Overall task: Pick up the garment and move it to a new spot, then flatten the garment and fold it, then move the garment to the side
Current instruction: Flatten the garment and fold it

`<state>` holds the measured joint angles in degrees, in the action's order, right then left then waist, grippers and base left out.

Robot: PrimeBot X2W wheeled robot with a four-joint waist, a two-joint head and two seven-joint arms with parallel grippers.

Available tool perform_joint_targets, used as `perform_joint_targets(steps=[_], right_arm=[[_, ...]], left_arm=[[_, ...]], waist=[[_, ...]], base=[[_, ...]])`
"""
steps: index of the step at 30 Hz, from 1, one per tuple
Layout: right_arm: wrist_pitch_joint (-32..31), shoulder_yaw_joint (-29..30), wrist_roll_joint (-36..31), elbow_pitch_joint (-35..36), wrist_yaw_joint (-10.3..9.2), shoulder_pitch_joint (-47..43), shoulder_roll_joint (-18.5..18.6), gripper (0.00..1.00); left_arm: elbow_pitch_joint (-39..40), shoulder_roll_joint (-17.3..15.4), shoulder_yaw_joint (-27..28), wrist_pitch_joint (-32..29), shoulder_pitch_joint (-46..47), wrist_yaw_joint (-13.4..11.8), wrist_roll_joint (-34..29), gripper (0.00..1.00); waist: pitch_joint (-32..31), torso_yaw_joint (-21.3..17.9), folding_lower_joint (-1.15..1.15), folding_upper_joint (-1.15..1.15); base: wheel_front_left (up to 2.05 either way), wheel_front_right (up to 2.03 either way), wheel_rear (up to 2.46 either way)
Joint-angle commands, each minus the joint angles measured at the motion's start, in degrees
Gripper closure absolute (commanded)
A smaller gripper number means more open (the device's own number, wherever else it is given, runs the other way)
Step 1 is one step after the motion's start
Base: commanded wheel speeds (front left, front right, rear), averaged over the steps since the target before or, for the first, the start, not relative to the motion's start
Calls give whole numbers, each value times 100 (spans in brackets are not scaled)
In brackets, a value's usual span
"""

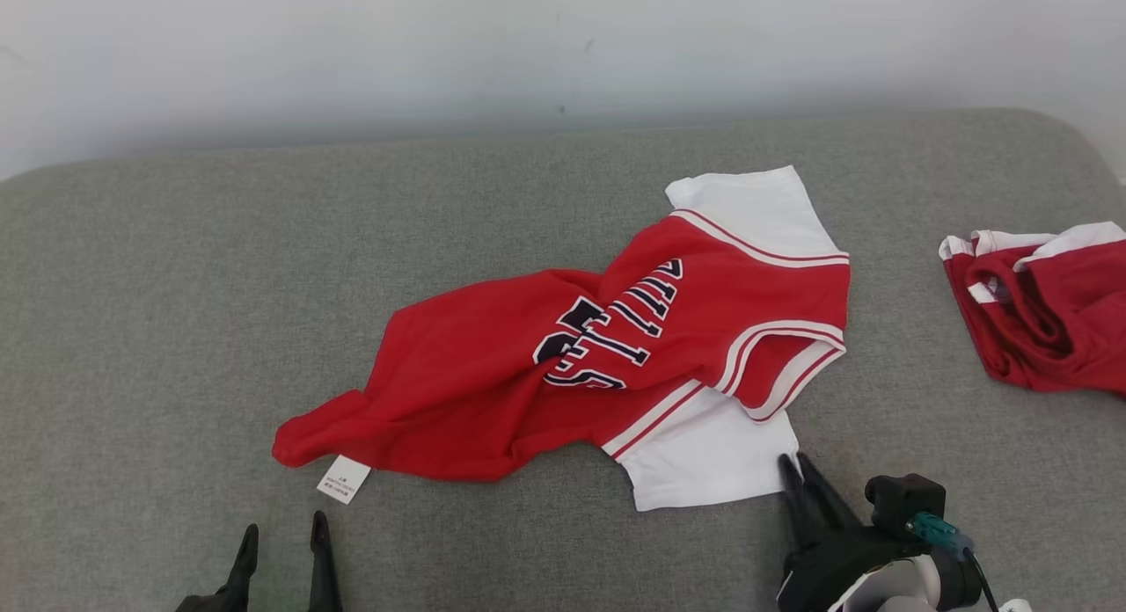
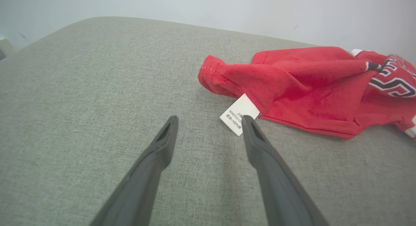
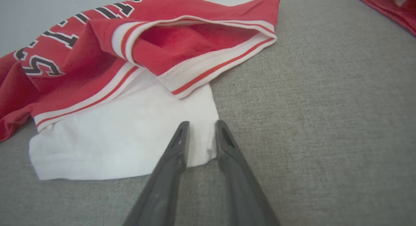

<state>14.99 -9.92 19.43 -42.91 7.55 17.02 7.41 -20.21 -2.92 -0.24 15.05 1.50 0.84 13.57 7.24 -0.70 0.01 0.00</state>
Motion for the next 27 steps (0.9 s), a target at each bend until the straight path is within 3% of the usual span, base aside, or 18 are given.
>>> perform_joint_targets(steps=[1,17,18,19,20,27], right_arm=[[25,13,-18,-37,-15,-3,-14,100],[25,852,113,660,-15,-984,460,100],[25,844,103,694,-15,-1031,455,95],[25,863,104,720,-15,-1080,444,62],[25,887,84,766,-15,-1103,436,0],[25,991,-296,1539,-15,-1041,118,0]], left_arm=[[11,3,4,18,76,-24,-24,0],[-74,4,221,18,-239,-5,70,0],[-94,4,229,18,-266,6,66,0],[-104,4,224,18,-275,-9,62,0],[-105,3,208,18,-277,-22,47,0],[-13,4,203,18,-225,-43,-130,0]], waist=[[30,19,-1,0],[-389,-426,-1,0],[-415,-453,-1,0],[-427,-468,-1,0],[-444,-483,-1,0],[-498,-484,-1,0]], base=[[0,0,0],[0,0,0],[0,0,0],[0,0,0],[0,0,0],[0,0,0]])
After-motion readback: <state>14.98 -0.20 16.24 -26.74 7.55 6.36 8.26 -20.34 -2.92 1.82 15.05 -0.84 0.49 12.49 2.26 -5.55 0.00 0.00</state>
